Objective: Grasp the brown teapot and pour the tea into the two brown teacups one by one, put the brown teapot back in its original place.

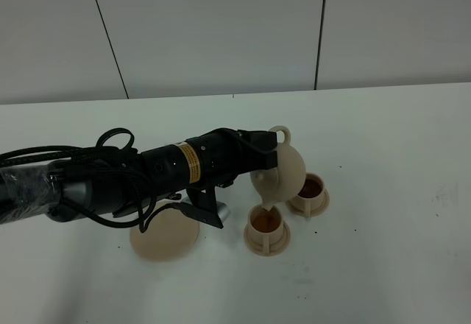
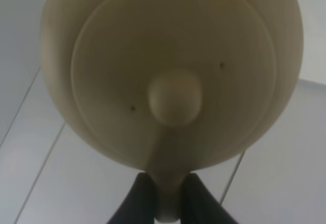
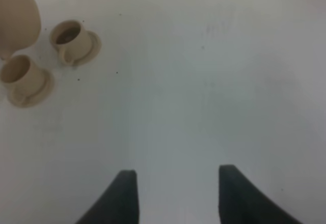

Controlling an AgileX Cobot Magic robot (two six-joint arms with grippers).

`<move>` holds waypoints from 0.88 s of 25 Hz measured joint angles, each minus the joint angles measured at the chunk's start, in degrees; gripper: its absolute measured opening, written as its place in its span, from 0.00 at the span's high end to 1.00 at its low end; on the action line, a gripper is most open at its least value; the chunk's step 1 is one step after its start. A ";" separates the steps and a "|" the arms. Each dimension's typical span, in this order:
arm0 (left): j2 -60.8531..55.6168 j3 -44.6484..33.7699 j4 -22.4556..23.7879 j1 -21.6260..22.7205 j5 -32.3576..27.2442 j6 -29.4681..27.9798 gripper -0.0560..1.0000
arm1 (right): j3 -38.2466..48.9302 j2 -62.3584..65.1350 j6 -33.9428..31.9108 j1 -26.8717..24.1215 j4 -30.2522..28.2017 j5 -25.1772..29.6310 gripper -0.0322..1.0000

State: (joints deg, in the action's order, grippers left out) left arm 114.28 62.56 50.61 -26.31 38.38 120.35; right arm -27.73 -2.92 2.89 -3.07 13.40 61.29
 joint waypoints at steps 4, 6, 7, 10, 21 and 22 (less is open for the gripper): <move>0.24 0.00 1.11 0.53 0.00 0.00 0.78 | 0.00 0.00 0.00 0.00 0.00 0.00 0.62; 0.24 0.00 1.24 0.53 0.29 0.00 0.78 | 0.00 0.00 0.00 0.00 0.00 0.00 0.62; 0.24 0.00 1.29 0.53 0.83 0.00 0.78 | 0.00 0.00 0.00 0.00 0.00 0.00 0.62; 0.24 0.00 1.38 0.53 1.50 0.00 0.78 | 0.00 0.00 -0.07 0.00 0.00 0.00 0.62; 0.24 0.00 1.49 0.53 2.44 0.00 0.78 | 0.00 0.00 -0.02 0.00 0.00 -0.04 0.62; 0.24 0.00 1.55 0.60 2.53 0.00 0.78 | 0.00 0.00 -0.02 0.00 0.00 -0.04 0.62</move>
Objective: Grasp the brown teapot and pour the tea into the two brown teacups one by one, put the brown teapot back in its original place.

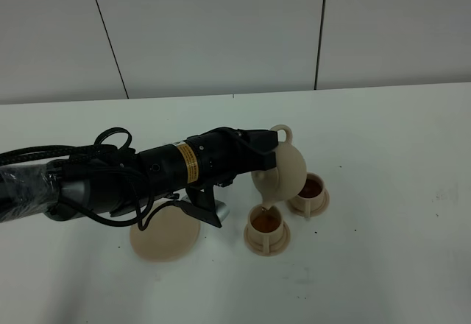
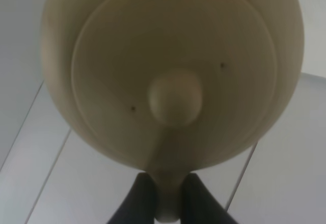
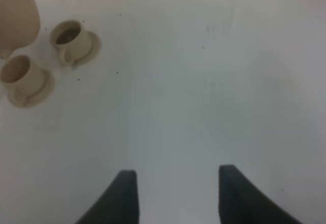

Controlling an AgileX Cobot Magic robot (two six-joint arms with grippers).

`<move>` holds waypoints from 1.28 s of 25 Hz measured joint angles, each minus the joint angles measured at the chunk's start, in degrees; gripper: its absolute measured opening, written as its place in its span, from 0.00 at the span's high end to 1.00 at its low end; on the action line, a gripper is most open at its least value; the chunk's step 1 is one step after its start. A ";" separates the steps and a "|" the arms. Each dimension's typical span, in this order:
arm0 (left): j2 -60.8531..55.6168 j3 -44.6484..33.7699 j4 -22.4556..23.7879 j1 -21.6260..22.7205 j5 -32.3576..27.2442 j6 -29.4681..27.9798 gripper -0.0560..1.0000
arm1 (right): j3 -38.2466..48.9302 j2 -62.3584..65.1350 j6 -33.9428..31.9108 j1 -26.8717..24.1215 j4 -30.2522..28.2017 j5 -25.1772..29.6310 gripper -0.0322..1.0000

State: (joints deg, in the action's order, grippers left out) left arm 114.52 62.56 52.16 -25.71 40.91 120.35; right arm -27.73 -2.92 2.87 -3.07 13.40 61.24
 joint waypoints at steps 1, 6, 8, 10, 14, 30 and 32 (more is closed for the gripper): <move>0.00 0.00 0.19 0.15 0.08 0.00 0.78 | 0.00 0.00 0.00 0.00 0.00 0.00 0.62; 0.00 0.00 0.74 0.51 0.26 0.00 0.78 | 0.00 0.00 0.00 0.00 0.00 0.00 0.62; 0.00 0.00 0.80 0.51 0.42 0.00 0.78 | 0.00 0.00 0.00 0.00 0.00 0.00 0.62; 0.00 0.00 0.80 0.51 0.42 0.00 0.78 | 0.00 0.00 0.00 0.00 0.00 0.00 0.62; 0.00 0.00 0.92 0.51 0.42 0.00 0.78 | 0.00 0.00 0.00 0.00 0.00 0.00 0.62; 0.00 0.00 1.21 0.51 0.42 0.00 0.78 | 0.00 0.00 0.06 0.00 0.00 0.00 0.62; 0.00 0.00 1.21 0.51 0.42 0.00 0.78 | 0.00 0.00 0.06 0.00 0.00 0.00 0.62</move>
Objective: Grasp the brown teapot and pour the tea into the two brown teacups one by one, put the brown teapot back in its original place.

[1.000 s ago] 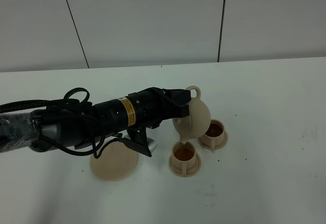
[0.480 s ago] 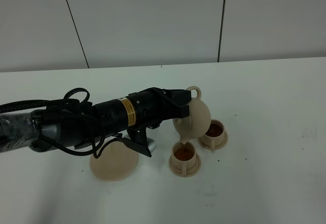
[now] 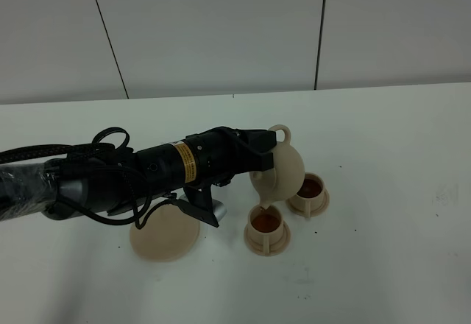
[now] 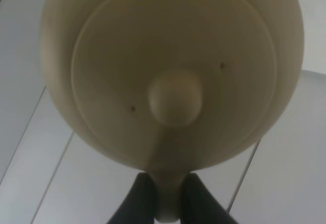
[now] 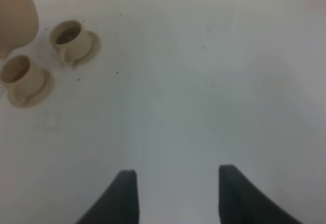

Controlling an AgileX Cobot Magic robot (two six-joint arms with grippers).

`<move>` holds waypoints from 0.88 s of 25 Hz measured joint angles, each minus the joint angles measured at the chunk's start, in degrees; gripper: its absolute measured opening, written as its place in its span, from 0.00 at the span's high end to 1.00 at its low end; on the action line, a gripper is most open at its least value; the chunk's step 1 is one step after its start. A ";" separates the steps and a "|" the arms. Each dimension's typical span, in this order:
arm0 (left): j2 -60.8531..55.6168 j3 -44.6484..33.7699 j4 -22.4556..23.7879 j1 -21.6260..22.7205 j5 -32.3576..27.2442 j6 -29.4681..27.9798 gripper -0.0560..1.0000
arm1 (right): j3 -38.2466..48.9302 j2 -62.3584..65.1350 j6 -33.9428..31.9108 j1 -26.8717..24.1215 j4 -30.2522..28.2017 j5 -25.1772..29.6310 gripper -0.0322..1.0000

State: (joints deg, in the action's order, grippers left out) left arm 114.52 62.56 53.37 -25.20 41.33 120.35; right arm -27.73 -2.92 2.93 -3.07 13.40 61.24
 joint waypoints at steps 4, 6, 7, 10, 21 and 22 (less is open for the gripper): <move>0.00 0.00 0.13 0.00 0.02 0.00 0.78 | 0.00 0.00 0.00 0.00 0.00 0.00 0.62; 0.00 0.00 0.17 0.00 0.02 0.00 0.78 | 0.00 0.00 0.00 0.00 0.00 0.00 0.62; 0.00 0.00 0.17 0.00 0.07 0.00 0.78 | 0.00 0.00 0.00 0.00 0.00 0.00 0.62; 0.00 0.00 0.17 0.00 0.06 0.00 0.78 | 0.00 0.00 -0.06 0.00 0.00 0.00 0.62; 0.00 0.00 1.47 0.00 0.06 0.00 0.78 | 0.00 0.00 -0.06 0.00 0.00 0.00 0.62; 0.00 0.00 1.47 0.00 0.06 0.00 0.78 | 0.00 0.00 -0.06 0.00 0.00 0.00 0.62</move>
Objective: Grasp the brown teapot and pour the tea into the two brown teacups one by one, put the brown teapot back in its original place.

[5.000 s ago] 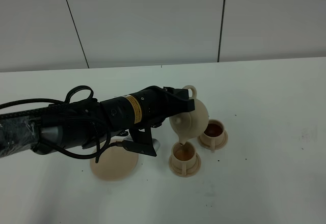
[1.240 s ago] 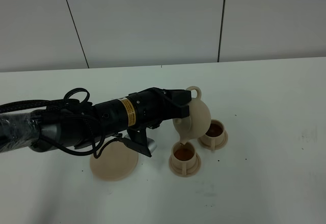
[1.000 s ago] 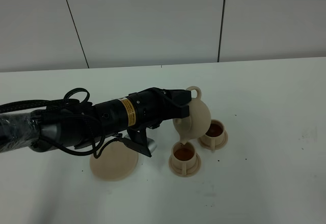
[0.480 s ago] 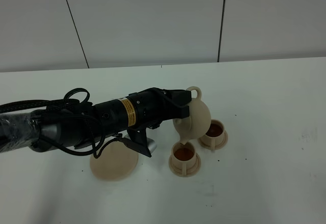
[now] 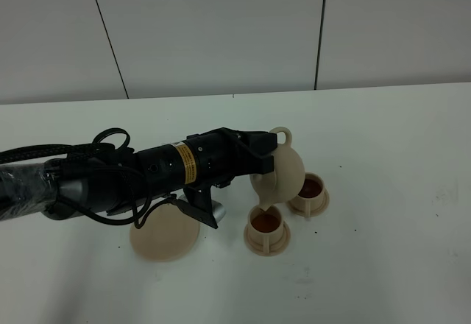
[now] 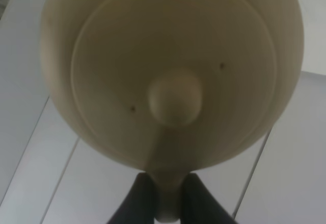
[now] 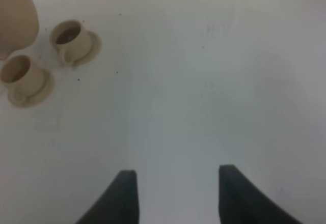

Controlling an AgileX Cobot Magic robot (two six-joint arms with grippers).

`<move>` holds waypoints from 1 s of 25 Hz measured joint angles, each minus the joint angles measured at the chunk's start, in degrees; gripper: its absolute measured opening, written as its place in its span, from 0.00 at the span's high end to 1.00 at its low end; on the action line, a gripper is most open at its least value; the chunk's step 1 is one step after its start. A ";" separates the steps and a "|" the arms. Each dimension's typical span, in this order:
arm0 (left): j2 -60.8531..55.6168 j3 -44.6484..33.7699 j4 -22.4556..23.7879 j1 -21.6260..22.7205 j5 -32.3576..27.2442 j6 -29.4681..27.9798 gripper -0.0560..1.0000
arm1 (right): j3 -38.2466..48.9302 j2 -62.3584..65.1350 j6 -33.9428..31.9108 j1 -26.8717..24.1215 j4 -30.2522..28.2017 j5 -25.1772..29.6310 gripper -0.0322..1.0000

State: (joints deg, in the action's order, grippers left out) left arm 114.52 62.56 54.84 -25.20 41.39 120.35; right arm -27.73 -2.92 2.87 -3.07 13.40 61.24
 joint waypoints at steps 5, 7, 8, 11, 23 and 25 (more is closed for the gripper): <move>0.00 0.00 0.17 0.00 0.00 0.00 0.78 | 0.00 0.00 0.00 0.00 0.00 0.00 0.62; 0.00 0.00 0.18 0.00 0.00 0.00 0.78 | 0.00 0.00 0.00 0.00 0.00 0.00 0.62; 0.00 0.00 0.24 0.00 0.00 0.00 0.78 | 0.00 0.00 0.00 0.00 0.00 0.00 0.62; 0.00 0.00 0.29 0.00 0.19 0.00 0.78 | 0.00 0.00 0.00 0.00 0.00 0.00 0.62; 0.00 0.00 1.15 0.00 1.30 0.00 0.78 | 0.00 0.00 0.00 0.00 0.00 0.00 0.62; 0.00 0.00 1.34 0.00 1.43 0.00 0.78 | 0.00 0.00 0.00 0.00 0.00 0.00 0.62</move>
State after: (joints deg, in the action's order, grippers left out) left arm 114.52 62.56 56.18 -25.20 42.82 120.35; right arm -27.73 -2.92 2.87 -3.07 13.40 61.24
